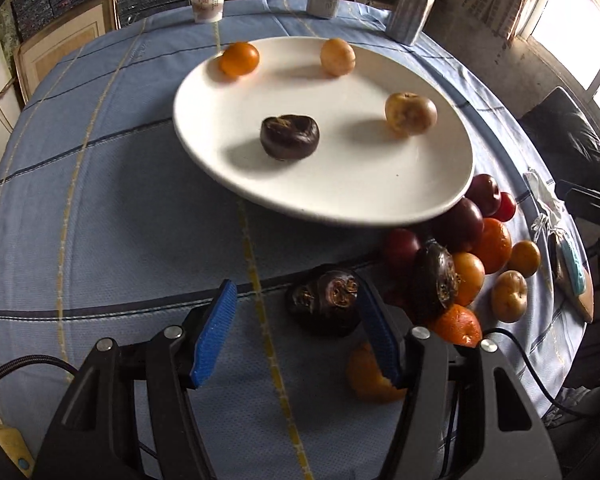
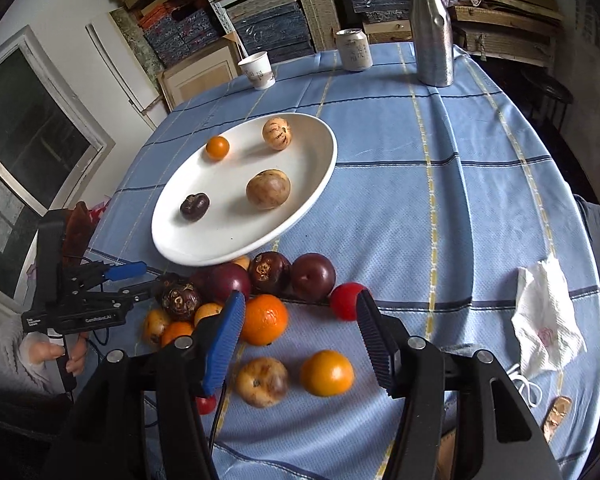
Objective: Organize fruits
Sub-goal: 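Grasp a second dark mangosteen with the left tool while the right tool grasps a tangerine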
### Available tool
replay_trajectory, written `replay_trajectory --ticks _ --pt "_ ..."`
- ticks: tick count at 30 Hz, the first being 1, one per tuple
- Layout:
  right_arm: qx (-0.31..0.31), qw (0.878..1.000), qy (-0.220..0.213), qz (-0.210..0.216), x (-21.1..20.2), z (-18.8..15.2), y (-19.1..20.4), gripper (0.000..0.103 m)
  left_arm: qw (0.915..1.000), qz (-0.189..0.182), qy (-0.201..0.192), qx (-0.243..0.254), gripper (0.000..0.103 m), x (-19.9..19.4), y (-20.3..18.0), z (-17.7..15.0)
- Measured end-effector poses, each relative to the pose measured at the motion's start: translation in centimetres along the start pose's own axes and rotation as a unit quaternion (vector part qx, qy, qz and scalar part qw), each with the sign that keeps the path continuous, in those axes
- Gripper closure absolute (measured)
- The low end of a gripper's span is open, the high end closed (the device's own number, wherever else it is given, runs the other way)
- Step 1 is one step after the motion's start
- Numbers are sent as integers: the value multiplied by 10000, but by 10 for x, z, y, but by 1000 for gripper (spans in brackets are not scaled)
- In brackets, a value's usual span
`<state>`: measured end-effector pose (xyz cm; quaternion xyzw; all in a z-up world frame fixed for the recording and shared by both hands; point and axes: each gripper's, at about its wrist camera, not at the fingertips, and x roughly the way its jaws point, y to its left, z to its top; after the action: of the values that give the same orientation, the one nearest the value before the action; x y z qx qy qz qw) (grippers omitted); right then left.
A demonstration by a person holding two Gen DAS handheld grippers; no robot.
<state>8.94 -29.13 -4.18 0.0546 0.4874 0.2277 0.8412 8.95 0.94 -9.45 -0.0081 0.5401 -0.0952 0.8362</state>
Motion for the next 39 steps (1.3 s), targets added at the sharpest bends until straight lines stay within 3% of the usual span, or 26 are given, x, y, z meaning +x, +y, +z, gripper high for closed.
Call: replay_trajectory --ticks 11,13,16,26,30,39 --pt "200 9996 -26 -179 -14 -14 -12 43 9999 -62 97 53 35 19 -4 -2" --pt "203 9996 -15 -185 -14 -16 -11 43 9999 -52 67 77 36 20 -4 -2" --pt "190 9996 44 -193 -10 -17 -11 43 9999 -131 2 79 57 15 -3 -6" --pt "-240 9962 697 -474 26 -41 -9 46 9989 95 -101 -447 57 -10 28 -27" --pt "-291 9954 828 -396 38 -44 -6 55 9979 157 -142 -611 57 -21 37 -33" --pt "-169 9949 972 -223 52 -47 -8 59 9979 152 -229 -579 57 -35 32 -31"
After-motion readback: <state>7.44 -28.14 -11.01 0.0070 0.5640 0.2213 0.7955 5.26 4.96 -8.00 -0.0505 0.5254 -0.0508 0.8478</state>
